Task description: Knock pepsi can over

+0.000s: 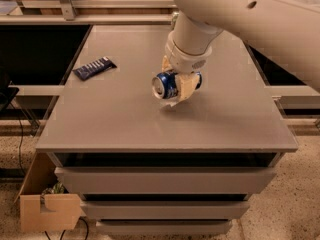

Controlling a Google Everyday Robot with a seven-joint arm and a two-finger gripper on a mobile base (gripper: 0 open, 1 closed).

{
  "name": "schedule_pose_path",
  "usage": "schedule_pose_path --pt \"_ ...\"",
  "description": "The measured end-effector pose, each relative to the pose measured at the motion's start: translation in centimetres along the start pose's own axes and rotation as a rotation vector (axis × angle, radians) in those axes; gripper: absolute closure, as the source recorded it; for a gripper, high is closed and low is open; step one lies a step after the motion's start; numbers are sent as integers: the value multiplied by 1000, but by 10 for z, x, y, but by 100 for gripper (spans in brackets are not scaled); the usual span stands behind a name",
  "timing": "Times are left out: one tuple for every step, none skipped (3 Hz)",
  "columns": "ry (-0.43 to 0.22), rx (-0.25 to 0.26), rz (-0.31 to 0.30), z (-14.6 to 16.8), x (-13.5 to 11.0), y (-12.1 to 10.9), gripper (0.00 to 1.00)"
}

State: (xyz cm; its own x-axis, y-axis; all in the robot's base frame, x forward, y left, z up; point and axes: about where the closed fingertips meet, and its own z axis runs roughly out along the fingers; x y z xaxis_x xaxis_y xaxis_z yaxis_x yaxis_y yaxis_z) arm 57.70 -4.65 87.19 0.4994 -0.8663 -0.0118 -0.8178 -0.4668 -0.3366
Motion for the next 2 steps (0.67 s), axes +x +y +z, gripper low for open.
schedule_pose_path --pt "60 -65 -48 7 4 9 100" --pt "95 -120 -71 13 6 16 86"
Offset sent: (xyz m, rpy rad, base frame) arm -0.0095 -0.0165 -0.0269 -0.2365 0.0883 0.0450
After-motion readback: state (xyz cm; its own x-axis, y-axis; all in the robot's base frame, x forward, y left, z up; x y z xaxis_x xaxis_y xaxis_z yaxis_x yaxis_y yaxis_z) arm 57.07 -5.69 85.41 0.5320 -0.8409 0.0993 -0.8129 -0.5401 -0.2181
